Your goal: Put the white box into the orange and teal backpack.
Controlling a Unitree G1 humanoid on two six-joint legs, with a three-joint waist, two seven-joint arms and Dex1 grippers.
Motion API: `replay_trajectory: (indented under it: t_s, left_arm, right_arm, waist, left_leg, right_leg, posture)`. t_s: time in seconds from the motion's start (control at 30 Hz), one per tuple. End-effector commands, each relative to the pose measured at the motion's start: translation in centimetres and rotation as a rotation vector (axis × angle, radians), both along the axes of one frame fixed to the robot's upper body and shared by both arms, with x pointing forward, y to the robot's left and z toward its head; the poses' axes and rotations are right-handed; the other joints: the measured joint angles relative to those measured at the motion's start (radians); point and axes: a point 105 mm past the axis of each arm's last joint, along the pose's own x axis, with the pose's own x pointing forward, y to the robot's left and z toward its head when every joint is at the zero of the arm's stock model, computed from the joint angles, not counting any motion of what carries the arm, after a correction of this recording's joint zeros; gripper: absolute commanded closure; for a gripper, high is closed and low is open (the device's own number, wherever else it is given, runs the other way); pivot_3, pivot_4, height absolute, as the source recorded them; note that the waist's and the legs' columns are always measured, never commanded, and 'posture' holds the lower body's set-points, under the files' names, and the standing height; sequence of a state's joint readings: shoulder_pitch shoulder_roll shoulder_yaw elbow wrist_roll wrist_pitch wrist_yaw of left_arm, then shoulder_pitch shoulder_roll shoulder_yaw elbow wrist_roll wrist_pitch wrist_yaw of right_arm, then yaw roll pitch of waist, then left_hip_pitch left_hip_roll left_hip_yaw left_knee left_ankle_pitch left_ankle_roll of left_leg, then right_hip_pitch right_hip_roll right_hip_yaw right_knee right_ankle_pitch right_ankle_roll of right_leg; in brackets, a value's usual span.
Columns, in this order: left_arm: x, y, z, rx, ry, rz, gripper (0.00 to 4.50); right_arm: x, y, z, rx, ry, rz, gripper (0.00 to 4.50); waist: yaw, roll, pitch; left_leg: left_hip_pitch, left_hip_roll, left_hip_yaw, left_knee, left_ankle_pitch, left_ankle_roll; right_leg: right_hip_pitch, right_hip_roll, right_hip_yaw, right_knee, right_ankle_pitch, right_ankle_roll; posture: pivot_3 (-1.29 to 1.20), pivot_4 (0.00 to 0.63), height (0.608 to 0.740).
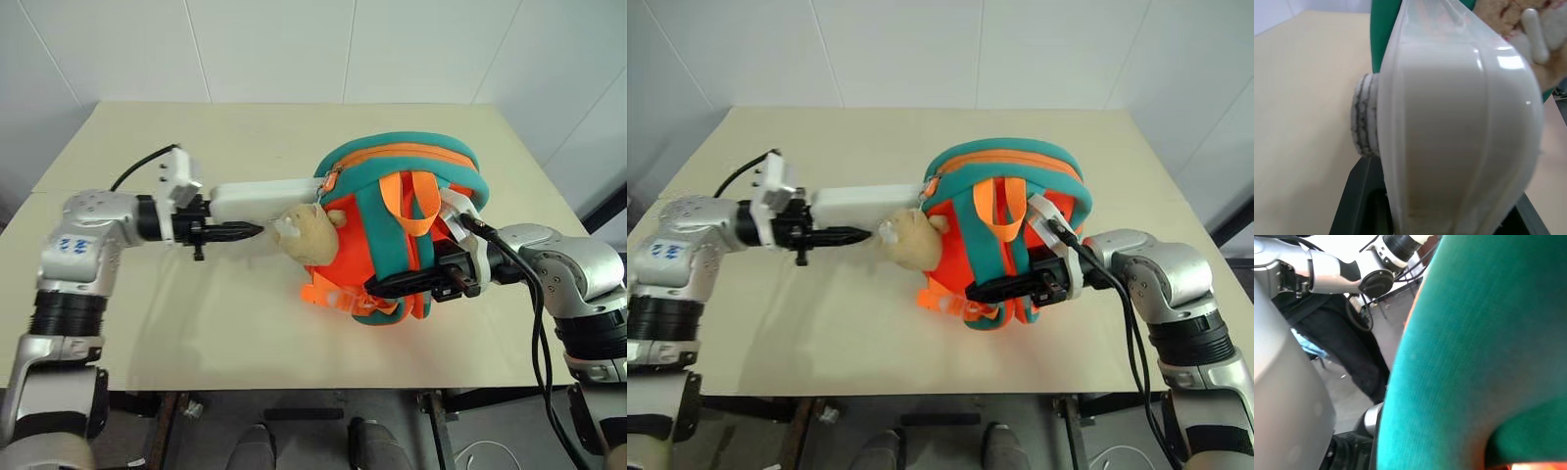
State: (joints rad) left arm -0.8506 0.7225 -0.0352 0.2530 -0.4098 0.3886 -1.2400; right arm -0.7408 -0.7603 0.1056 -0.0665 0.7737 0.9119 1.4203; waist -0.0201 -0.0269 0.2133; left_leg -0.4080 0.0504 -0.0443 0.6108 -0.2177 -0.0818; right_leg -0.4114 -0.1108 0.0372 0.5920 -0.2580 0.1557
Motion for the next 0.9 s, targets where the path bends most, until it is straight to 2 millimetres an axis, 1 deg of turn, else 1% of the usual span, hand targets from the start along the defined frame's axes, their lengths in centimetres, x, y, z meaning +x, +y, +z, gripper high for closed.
replay_trajectory:
  t_s: [0.03,0.1,0.23,0.33,0.43,0.5,0.6,0.67,0.7,0.77,0.83,0.9]
  left_arm:
    - [0.2,-2.0,0.0,0.093,0.017,-0.071,3.22]
    - [0.6,-3.4,0.5,0.100,0.035,-0.115,3.22]
    - [2.2,-6.6,1.9,0.073,0.028,-0.133,3.22]
    - [3.0,-8.1,2.1,0.079,0.022,-0.133,3.22]
    - [3.3,-9.8,1.9,0.052,0.034,-0.162,3.22]
    - [3.5,-10.6,1.7,0.043,0.034,-0.161,3.22]
    - [4.1,-10.8,0.6,0.083,0.019,-0.129,3.22]
    - [4.1,-10.9,0.4,0.079,0.022,-0.132,2.50]
    - [4.0,-10.7,0.5,0.068,0.010,-0.129,2.25]
    - [4.0,-9.9,1.0,0.035,0.014,-0.111,1.66]
    - [3.8,-8.5,1.1,0.052,-0.007,-0.102,1.01]
    - [3.5,-6.9,1.2,0.065,-0.017,-0.093,0.47]
  right_arm:
    - [-0.2,0.2,0.7,0.013,-0.047,0.019,4.49]
    - [-0.4,0.3,0.5,0.013,-0.046,0.025,4.49]
    - [-0.5,0.7,0.2,0.026,-0.046,0.030,4.49]
    - [-0.7,1.0,0.1,0.034,-0.045,0.035,4.49]
    - [-0.9,1.3,0.0,0.041,-0.043,0.042,4.49]
    - [-0.9,1.5,-0.1,0.045,-0.042,0.043,4.49]
    - [-1.0,1.5,-0.2,0.051,-0.038,0.042,4.49]
    - [-1.0,1.6,-0.3,0.054,-0.035,0.043,4.50]
    - [-1.0,1.7,-0.4,0.056,-0.033,0.044,4.50]
    - [-1.1,1.6,-0.5,0.058,-0.028,0.045,4.50]
    - [-1.1,1.6,-0.5,0.057,-0.026,0.042,4.50]
    - [-1.0,1.5,-0.5,0.055,-0.026,0.038,4.50]
  waist:
    - [-0.003,0.000,0.000]
    - [-0.005,0.000,0.000]
    - [-0.005,0.000,0.000]
    - [-0.008,0.000,0.000]
    - [-0.009,0.000,0.000]
    - [-0.007,0.000,0.000]
    - [-0.005,0.000,0.000]
    - [-0.006,0.000,0.000]
    - [-0.006,0.000,0.000]
    - [-0.007,0.000,0.000]
    - [-0.009,0.000,0.000]
    - [-0.013,0.000,0.000]
  left_leg:
    - [0.000,0.000,0.000,0.000,0.000,0.000]
    - [0.000,0.000,0.000,0.000,0.000,0.000]
    - [-0.001,0.000,0.000,0.000,0.000,0.000]
    - [-0.002,0.000,0.000,0.000,-0.001,0.001]
    - [-0.002,0.000,0.000,0.000,-0.001,0.001]
    - [-0.002,0.000,0.000,0.000,-0.001,0.001]
    - [-0.003,0.000,0.000,0.001,-0.001,0.001]
    - [-0.002,0.000,0.000,0.001,-0.001,0.001]
    - [-0.002,0.000,0.000,0.001,-0.001,0.001]
    - [-0.002,0.000,0.000,0.002,-0.001,0.001]
    - [-0.002,0.000,0.000,0.002,-0.001,0.001]
    - [-0.002,0.000,0.000,0.002,-0.001,0.001]
  right_leg:
    - [0.000,0.000,0.000,0.000,0.000,0.000]
    - [0.000,0.000,0.000,0.000,0.000,0.000]
    - [0.000,0.000,0.000,0.000,0.000,0.001]
    - [-0.001,0.000,0.000,0.000,0.000,0.001]
    - [-0.002,0.000,0.001,0.000,-0.001,0.002]
    - [-0.002,0.000,0.001,0.001,-0.002,0.002]
    - [-0.002,0.000,0.001,0.000,-0.001,0.003]
    - [-0.002,0.000,0.001,0.001,-0.001,0.003]
    - [-0.002,0.000,0.001,0.001,-0.001,0.003]
    - [-0.002,0.000,0.001,0.001,-0.001,0.003]
    - [-0.002,0.000,0.001,0.001,-0.001,0.003]
    - [-0.002,0.000,0.001,0.002,-0.001,0.003]
  posture:
    - [0.00,0.150,0.740]
    - [0.00,0.150,0.740]
    - [0.00,0.150,0.740]
    - [0.00,0.150,0.740]
    - [0.00,0.150,0.740]
    - [0.00,0.150,0.740]
    - [0.00,0.150,0.740]
    - [0.00,0.150,0.740]
    - [0.00,0.150,0.740]
    - [0.00,0.150,0.740]
    - [0.00,0.150,0.740]
    - [0.00,0.150,0.740]
